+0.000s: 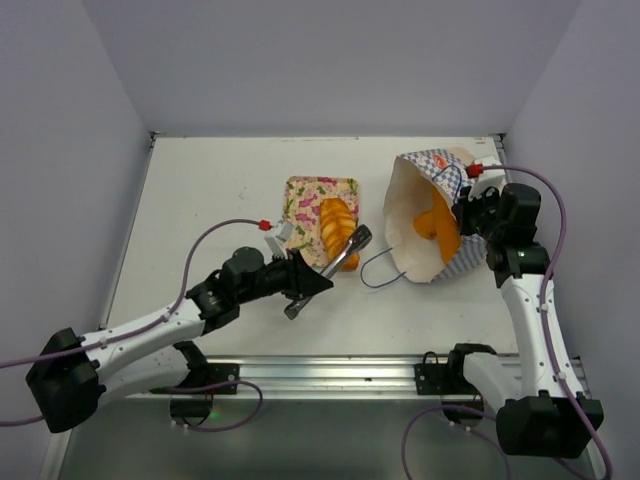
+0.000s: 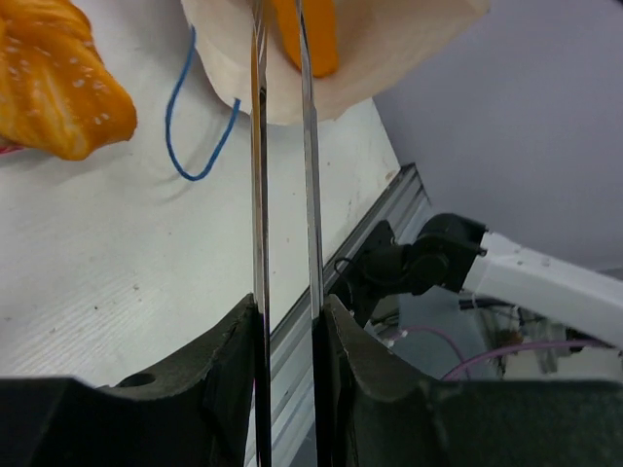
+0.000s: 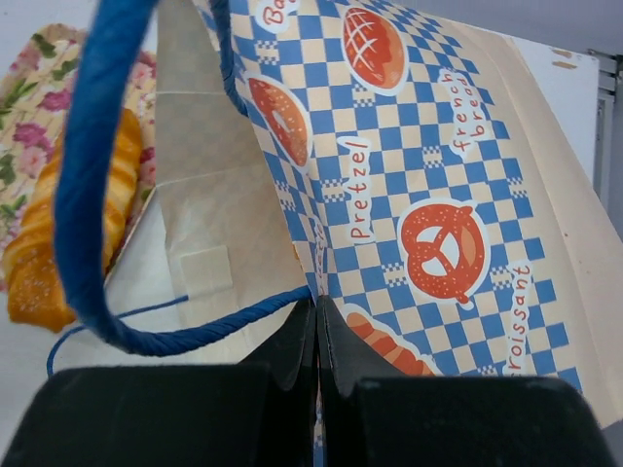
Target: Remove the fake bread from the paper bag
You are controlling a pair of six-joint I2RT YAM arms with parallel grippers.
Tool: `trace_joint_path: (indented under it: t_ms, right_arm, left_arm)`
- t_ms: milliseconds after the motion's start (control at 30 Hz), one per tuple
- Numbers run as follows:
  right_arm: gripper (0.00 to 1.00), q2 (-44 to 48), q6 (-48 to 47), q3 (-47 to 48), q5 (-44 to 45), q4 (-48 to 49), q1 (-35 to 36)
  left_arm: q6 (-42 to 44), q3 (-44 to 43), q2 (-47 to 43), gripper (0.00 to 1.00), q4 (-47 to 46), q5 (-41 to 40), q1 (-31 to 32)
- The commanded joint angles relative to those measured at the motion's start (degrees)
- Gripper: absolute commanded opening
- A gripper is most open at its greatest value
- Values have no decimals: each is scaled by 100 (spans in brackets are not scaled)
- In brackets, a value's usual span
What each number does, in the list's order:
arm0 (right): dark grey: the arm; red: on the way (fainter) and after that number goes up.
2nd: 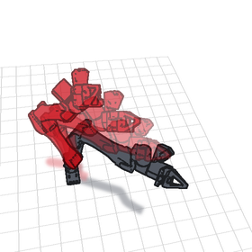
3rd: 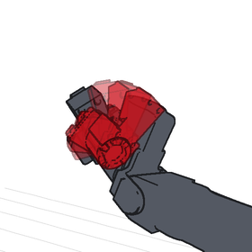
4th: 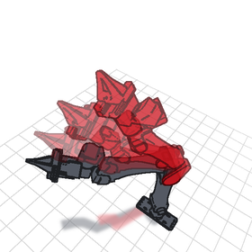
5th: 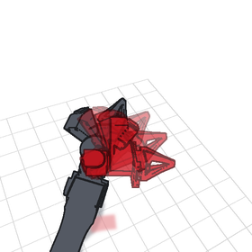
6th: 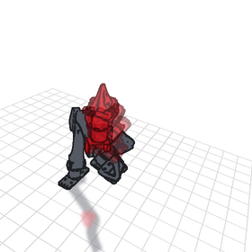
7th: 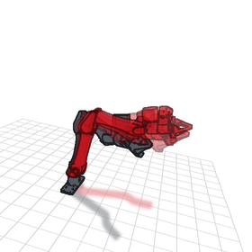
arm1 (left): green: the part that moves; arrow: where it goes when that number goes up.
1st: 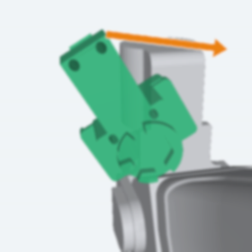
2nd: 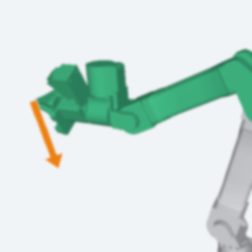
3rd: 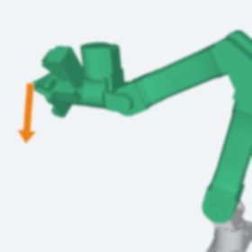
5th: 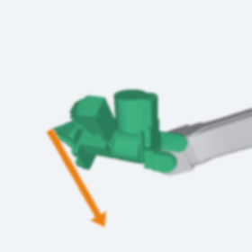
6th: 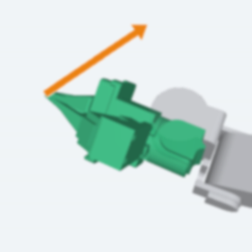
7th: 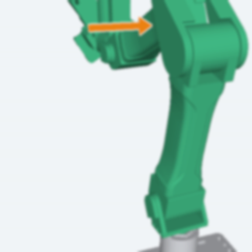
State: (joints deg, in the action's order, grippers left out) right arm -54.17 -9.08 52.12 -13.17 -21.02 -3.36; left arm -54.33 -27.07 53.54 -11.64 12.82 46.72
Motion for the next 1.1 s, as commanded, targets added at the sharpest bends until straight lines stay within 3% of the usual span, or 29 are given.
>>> trace_joint_path:
  t_ms: [0,233,533,1067]
  right_arm:
    - [0,-58,-427,518,-1011,-385,-25]
    - [0,-76,-841,633,-1399,-737,-25]
    - [0,117,-867,-43,-1618,-421,-77]
    - [0,73,-1131,-193,-1663,-465,-86]
  left_arm:
    - [958,-544,551,34,-436,397,372]
    - [1292,-1544,2097,39,-1077,318,830]
    - [1583,-2952,3873,42,-445,-174,1129]
    - [1636,-4148,4674,46,504,-1220,1401]
